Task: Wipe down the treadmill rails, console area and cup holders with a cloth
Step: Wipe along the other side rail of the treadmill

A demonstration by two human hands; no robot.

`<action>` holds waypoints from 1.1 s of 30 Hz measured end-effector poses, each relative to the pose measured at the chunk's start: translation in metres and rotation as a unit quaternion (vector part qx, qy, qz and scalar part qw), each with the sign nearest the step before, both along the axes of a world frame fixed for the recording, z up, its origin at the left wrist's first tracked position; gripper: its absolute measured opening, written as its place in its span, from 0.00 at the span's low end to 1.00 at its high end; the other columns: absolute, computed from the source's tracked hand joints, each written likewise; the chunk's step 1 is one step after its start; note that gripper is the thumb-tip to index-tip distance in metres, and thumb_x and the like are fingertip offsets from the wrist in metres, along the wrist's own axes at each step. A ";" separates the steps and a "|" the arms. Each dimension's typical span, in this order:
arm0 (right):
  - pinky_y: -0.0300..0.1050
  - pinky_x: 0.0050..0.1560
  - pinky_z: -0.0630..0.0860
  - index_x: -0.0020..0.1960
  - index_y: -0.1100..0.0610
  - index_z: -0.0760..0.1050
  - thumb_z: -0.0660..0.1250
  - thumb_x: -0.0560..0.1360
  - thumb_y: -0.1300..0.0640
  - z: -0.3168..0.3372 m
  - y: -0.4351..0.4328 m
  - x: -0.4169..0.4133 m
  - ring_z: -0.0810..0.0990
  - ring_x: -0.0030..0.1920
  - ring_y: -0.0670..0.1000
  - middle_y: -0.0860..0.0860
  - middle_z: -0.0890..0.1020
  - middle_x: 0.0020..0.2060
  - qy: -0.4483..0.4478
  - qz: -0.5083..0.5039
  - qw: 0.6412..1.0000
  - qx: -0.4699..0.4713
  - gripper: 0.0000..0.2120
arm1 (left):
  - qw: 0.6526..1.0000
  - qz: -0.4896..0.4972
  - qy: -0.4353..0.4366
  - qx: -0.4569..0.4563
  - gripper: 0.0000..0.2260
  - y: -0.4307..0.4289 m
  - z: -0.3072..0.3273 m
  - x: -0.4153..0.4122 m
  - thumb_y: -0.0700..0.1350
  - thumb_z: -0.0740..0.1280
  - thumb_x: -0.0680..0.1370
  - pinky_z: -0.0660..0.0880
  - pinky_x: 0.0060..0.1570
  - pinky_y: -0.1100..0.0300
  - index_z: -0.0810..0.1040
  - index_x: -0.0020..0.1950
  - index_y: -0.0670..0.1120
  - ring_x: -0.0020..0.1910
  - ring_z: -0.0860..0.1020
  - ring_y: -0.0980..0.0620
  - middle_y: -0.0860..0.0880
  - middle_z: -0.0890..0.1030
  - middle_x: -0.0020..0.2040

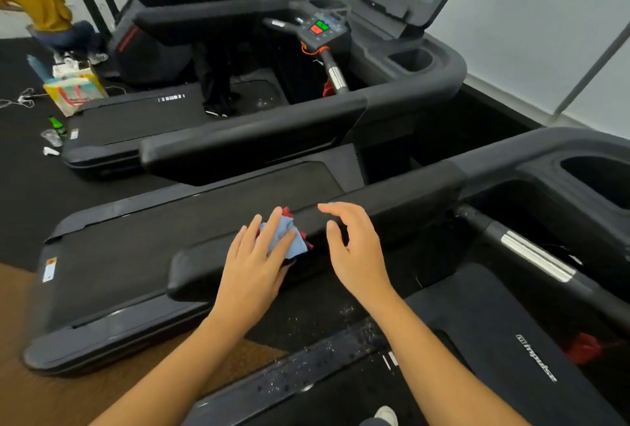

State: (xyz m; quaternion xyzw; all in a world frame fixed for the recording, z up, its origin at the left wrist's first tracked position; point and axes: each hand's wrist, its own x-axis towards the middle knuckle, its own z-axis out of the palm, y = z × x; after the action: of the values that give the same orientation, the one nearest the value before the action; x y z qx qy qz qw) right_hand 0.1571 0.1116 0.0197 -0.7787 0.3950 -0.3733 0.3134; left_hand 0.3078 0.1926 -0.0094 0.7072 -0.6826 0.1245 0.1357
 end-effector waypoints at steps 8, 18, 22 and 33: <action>0.43 0.72 0.46 0.66 0.56 0.71 0.55 0.81 0.56 -0.019 -0.036 0.006 0.62 0.72 0.50 0.50 0.73 0.65 0.166 0.015 0.984 -0.058 0.15 | 0.998 0.045 -0.033 -0.040 0.20 0.052 -0.007 0.053 0.46 0.68 0.70 0.63 0.64 0.40 0.75 0.62 0.46 0.66 0.67 0.40 0.43 0.70 0.69; 0.40 0.70 0.48 0.67 0.56 0.71 0.56 0.81 0.54 -0.028 -0.034 0.006 0.64 0.72 0.51 0.52 0.73 0.66 0.200 -0.013 0.973 -0.118 0.17 | 0.994 0.033 0.101 -0.022 0.21 0.005 0.003 0.011 0.40 0.76 0.66 0.62 0.64 0.45 0.79 0.58 0.44 0.62 0.73 0.39 0.43 0.75 0.65; 0.40 0.71 0.46 0.69 0.56 0.68 0.54 0.81 0.53 -0.028 -0.032 0.003 0.61 0.73 0.51 0.52 0.71 0.68 0.213 -0.002 0.969 -0.122 0.18 | 0.994 0.031 0.108 -0.017 0.22 -0.008 0.004 -0.003 0.39 0.77 0.65 0.61 0.63 0.46 0.79 0.58 0.43 0.61 0.74 0.38 0.42 0.76 0.64; 0.38 0.72 0.43 0.73 0.54 0.62 0.55 0.81 0.55 -0.034 -0.022 -0.073 0.52 0.75 0.48 0.49 0.63 0.73 0.211 0.020 0.974 -0.074 0.21 | 0.994 -0.047 0.093 -0.023 0.23 -0.006 0.004 -0.012 0.35 0.77 0.64 0.64 0.64 0.41 0.78 0.57 0.38 0.64 0.71 0.36 0.39 0.75 0.63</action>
State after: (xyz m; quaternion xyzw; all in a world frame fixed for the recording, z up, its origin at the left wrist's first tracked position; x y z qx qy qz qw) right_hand 0.0838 0.0896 -0.0144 -0.8689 0.4074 -0.2225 0.1717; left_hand 0.2961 0.1871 -0.0058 0.6799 -0.6961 0.0669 0.2207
